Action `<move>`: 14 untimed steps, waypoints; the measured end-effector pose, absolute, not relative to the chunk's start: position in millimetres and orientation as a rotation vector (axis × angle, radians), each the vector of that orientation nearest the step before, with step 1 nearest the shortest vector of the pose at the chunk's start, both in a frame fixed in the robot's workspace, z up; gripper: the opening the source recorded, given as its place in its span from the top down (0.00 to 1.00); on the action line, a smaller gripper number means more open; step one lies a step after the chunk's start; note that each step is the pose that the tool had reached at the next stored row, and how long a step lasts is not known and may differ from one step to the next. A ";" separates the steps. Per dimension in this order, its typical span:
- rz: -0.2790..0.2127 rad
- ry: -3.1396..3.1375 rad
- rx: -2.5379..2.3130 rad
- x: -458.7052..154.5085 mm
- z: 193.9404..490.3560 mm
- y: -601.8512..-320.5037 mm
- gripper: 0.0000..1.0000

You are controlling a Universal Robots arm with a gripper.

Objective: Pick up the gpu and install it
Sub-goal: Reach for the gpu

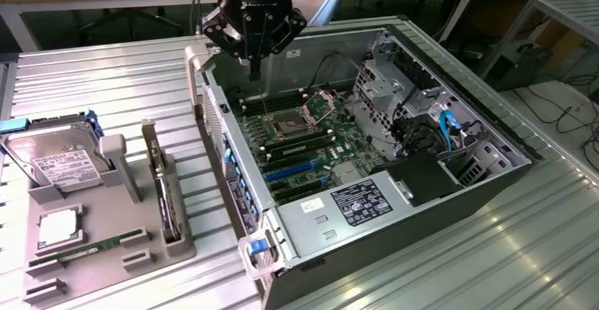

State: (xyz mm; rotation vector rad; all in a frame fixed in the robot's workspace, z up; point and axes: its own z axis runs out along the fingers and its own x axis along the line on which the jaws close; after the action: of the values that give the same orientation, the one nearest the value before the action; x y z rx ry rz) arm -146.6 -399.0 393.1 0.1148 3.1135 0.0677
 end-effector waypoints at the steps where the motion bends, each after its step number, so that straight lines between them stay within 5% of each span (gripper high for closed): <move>1: 0.068 3.114 0.112 -154.3 393.0 -399.1 0.89; 14: 0.067 3.127 0.095 -208.8 391.5 -399.3 0.89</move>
State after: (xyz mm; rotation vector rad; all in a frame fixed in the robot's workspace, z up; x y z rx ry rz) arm -208.8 -399.3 391.5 0.0949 3.1269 0.0674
